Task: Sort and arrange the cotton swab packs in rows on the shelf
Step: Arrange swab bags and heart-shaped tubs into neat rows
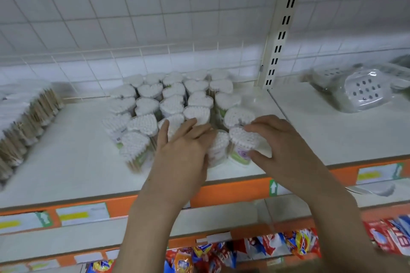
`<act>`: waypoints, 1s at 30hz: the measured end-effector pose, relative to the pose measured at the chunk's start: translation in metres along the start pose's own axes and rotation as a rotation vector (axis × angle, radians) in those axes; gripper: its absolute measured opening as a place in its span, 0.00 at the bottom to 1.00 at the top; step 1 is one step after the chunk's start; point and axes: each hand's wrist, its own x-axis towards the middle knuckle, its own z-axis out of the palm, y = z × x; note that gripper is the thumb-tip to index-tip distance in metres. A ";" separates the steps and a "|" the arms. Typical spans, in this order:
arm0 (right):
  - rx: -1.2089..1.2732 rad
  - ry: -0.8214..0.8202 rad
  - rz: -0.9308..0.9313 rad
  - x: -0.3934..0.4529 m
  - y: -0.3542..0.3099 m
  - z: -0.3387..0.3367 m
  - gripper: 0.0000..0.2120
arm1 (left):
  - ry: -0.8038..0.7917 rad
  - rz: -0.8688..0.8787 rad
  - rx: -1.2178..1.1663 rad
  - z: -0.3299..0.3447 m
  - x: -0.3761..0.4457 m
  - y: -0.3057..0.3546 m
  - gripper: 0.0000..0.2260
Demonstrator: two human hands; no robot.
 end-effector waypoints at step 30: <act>0.053 0.069 -0.199 0.009 0.020 -0.014 0.16 | 0.083 -0.050 -0.220 -0.013 0.001 0.017 0.19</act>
